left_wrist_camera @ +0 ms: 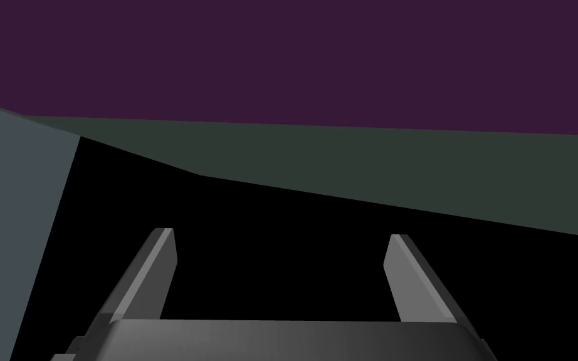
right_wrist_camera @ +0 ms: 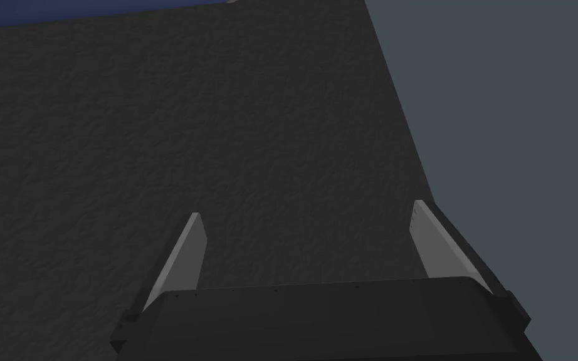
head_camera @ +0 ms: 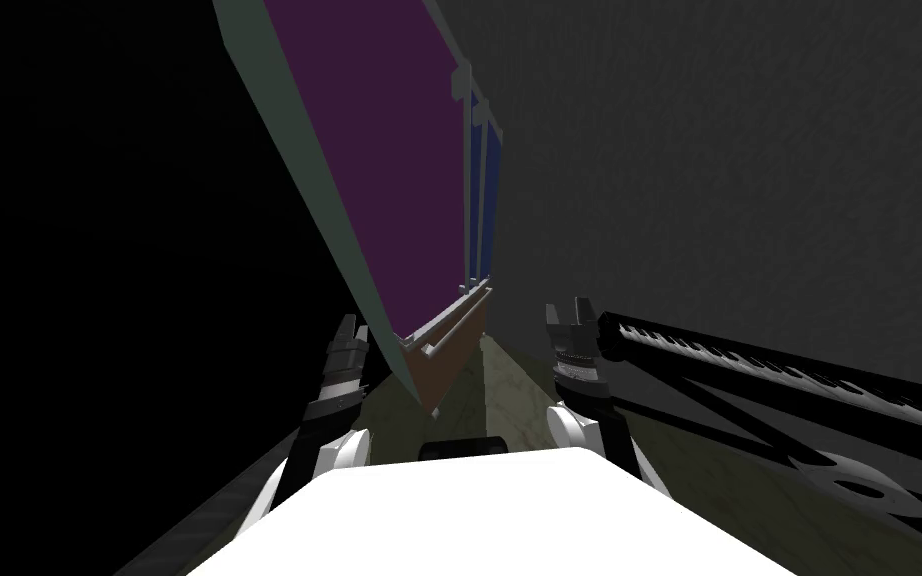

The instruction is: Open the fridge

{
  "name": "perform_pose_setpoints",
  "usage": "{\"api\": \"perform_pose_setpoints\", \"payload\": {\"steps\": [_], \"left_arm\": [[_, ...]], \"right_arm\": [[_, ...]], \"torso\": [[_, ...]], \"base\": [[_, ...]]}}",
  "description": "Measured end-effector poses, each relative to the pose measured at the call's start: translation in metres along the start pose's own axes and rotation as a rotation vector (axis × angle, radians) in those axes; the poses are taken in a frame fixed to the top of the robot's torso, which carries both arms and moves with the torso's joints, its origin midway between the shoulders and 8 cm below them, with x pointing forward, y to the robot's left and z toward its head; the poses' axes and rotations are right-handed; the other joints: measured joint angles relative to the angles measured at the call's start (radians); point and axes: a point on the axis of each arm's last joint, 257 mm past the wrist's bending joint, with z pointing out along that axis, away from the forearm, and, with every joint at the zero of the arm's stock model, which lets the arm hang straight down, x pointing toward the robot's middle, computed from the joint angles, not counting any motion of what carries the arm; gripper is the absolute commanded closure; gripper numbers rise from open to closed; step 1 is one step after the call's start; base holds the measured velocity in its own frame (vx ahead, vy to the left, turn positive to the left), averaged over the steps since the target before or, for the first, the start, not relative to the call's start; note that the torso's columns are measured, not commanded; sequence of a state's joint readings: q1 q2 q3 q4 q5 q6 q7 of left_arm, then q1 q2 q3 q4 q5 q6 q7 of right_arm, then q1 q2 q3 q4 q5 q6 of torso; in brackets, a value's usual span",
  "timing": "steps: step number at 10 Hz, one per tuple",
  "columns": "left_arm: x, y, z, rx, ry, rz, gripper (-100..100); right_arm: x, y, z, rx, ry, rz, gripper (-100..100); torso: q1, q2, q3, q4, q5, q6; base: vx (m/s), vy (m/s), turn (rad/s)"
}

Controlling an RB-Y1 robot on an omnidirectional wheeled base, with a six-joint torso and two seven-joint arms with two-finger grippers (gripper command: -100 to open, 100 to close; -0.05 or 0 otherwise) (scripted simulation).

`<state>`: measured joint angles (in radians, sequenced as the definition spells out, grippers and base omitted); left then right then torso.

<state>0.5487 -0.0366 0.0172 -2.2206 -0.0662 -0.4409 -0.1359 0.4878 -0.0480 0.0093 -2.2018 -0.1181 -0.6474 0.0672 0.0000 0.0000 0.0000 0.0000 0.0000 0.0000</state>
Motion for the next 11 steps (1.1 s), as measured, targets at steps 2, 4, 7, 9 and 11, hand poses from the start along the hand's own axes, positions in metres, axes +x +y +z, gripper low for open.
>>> {"api": "perform_pose_setpoints", "payload": {"steps": [2,4,7,9,11], "left_arm": [[0.0000,0.0000,0.0000,0.000,0.000,0.000,0],[0.0000,-0.0001,0.0000,0.000,0.000,0.000,0],[0.0000,-0.0002,0.0000,0.000,0.000,0.000,0],[0.0000,-0.0002,0.0000,0.000,0.000,0.000,0],[0.0012,0.0013,-0.0002,-0.001,0.020,0.012,-100]], "right_arm": [[0.0000,0.0000,0.0000,0.000,0.000,0.000,0],[0.0000,0.0001,0.0000,0.000,0.000,0.000,0],[0.0000,0.0001,0.0001,0.000,0.000,0.000,0],[0.0000,0.0002,0.0001,0.000,0.000,0.000,0],[0.0000,0.0000,0.0000,0.000,0.000,0.000,0]], "torso": [[0.000,0.104,-0.209,0.105,0.000,0.000],[0.000,0.248,-0.497,0.249,0.000,0.000],[0.000,0.470,-0.939,0.470,0.000,0.000],[0.000,0.618,-1.234,0.617,0.000,0.000],[0.000,0.724,-1.451,0.724,0.000,0.000]], "base": [[0.000,0.000,0.000],[0.000,0.000,0.000],[0.000,0.000,0.000],[0.000,0.000,0.000],[0.029,-0.026,0.034]]}}
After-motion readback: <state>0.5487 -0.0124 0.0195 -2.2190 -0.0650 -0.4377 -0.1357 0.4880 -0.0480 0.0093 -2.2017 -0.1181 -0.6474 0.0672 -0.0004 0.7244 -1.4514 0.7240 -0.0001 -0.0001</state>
